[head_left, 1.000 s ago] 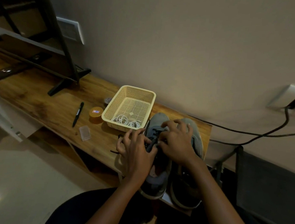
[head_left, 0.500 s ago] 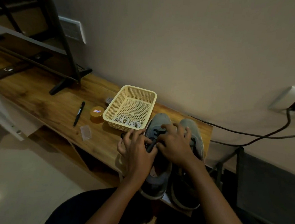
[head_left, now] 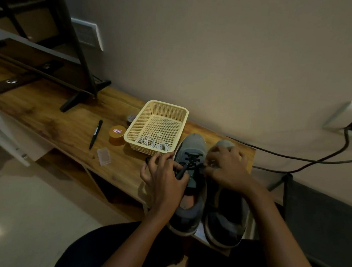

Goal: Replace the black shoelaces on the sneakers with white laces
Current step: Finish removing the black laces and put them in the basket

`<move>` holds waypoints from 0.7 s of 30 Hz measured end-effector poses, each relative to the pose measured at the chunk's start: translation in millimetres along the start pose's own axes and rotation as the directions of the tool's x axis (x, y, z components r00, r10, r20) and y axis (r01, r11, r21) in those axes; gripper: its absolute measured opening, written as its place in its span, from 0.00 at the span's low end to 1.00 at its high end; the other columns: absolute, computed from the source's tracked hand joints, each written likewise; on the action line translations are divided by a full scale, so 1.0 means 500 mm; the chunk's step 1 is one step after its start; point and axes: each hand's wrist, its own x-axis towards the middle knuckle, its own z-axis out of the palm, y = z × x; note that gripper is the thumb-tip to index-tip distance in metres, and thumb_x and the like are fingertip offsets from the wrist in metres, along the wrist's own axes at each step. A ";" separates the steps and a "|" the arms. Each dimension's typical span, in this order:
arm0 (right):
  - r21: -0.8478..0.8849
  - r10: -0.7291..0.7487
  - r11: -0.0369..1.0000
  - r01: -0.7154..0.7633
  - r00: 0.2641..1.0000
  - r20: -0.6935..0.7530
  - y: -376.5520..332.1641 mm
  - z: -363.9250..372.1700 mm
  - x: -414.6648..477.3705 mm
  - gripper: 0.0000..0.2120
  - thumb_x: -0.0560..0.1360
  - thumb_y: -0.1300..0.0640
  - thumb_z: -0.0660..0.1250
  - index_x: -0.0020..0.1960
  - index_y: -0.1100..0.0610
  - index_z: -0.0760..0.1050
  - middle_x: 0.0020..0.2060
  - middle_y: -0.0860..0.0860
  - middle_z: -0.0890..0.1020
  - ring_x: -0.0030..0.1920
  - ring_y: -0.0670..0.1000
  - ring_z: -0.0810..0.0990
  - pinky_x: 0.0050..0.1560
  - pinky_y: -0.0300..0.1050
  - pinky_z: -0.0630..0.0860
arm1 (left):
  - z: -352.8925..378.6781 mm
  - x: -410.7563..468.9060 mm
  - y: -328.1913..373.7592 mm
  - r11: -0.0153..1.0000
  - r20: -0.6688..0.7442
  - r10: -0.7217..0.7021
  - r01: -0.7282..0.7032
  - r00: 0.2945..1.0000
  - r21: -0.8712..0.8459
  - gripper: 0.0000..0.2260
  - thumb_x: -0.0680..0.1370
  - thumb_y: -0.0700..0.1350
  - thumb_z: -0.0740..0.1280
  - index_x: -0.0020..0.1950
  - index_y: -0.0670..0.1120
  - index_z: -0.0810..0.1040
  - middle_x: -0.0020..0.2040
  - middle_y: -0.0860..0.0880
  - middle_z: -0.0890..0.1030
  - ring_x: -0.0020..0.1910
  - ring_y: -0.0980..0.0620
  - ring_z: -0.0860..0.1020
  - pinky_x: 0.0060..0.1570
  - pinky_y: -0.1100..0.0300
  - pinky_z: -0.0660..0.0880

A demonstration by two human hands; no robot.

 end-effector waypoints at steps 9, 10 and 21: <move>-0.075 -0.084 0.994 0.084 0.996 -0.003 -0.045 0.062 0.018 0.12 0.78 0.52 0.59 0.55 0.52 0.79 0.68 0.48 0.65 0.71 0.56 0.52 0.71 0.60 0.46 | 0.000 -0.003 0.001 1.000 -0.014 0.009 -0.009 1.000 -0.025 0.13 0.66 0.46 0.74 0.38 0.53 0.70 0.60 0.56 0.76 0.69 0.49 0.64 0.65 0.45 0.51; -0.072 -0.094 0.993 0.092 0.995 -0.018 -0.041 0.056 0.017 0.12 0.77 0.52 0.60 0.54 0.53 0.80 0.67 0.47 0.65 0.71 0.55 0.53 0.71 0.60 0.47 | -0.001 -0.003 0.002 1.000 -0.019 0.020 -0.020 1.000 -0.011 0.13 0.66 0.46 0.74 0.38 0.53 0.70 0.60 0.56 0.76 0.69 0.49 0.65 0.65 0.44 0.52; 0.109 -0.014 0.994 0.016 1.000 -0.024 -0.014 0.000 -0.009 0.06 0.76 0.49 0.62 0.51 0.48 0.73 0.62 0.47 0.69 0.64 0.52 0.61 0.61 0.48 0.55 | 0.003 -0.001 0.001 0.999 -0.015 -0.004 0.004 1.000 -0.039 0.11 0.66 0.47 0.74 0.37 0.52 0.71 0.60 0.56 0.77 0.69 0.51 0.64 0.65 0.46 0.51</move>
